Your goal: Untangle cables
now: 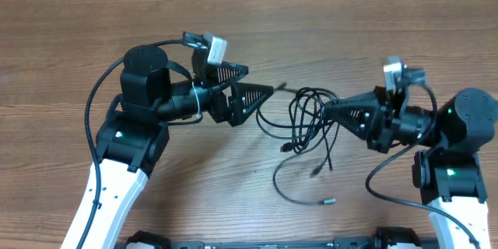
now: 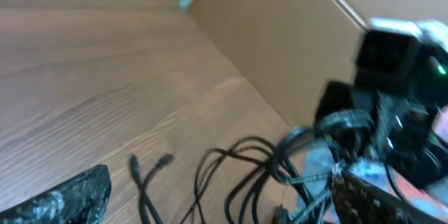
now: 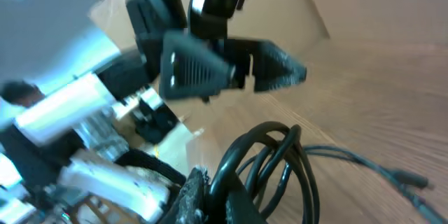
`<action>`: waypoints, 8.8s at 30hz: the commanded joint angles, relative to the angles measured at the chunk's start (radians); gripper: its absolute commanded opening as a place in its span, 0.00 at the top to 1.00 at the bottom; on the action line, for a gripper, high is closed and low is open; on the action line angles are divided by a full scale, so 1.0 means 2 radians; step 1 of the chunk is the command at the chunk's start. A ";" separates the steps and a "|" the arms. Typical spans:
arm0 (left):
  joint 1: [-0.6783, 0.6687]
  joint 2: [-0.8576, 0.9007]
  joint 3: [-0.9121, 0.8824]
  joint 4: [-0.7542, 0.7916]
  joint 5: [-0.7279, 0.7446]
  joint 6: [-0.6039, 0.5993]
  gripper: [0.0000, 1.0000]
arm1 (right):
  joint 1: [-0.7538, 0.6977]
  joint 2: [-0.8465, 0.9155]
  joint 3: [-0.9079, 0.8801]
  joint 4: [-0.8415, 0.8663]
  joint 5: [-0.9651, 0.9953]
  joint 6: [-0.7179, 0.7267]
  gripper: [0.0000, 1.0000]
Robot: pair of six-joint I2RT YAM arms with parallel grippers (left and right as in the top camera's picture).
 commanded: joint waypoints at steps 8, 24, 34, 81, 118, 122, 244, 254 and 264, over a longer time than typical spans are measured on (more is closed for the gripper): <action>0.003 -0.003 0.001 0.034 0.043 0.040 0.00 | 0.055 0.083 0.064 0.241 -0.019 0.370 0.96; 0.003 -0.003 0.001 0.037 0.032 0.028 0.04 | 0.056 0.253 0.175 0.106 0.023 0.303 0.96; 0.007 -0.003 0.001 0.042 0.020 0.009 0.05 | 0.058 0.252 0.175 -0.128 0.303 -0.069 0.96; -0.011 -0.003 0.001 0.071 0.312 0.132 0.96 | 0.165 0.062 0.327 -0.539 0.075 -0.420 0.96; -0.011 0.025 0.001 0.083 0.344 0.115 0.33 | 0.165 0.062 0.327 -0.658 0.053 -0.587 0.96; -0.014 0.025 0.001 0.083 0.344 0.115 0.50 | 0.165 0.062 0.327 -0.645 0.038 -0.586 0.96; -0.148 -0.048 0.001 -0.033 -0.184 -0.377 0.96 | 0.165 0.066 0.317 -0.744 0.118 -0.593 0.96; -0.170 -0.039 0.001 -0.033 -0.188 -0.379 0.96 | 0.165 0.116 0.318 -0.688 0.205 -0.507 0.96; -0.091 -0.038 0.001 -0.116 -0.314 -0.445 0.96 | 0.165 0.105 0.318 -0.778 0.168 -0.590 0.96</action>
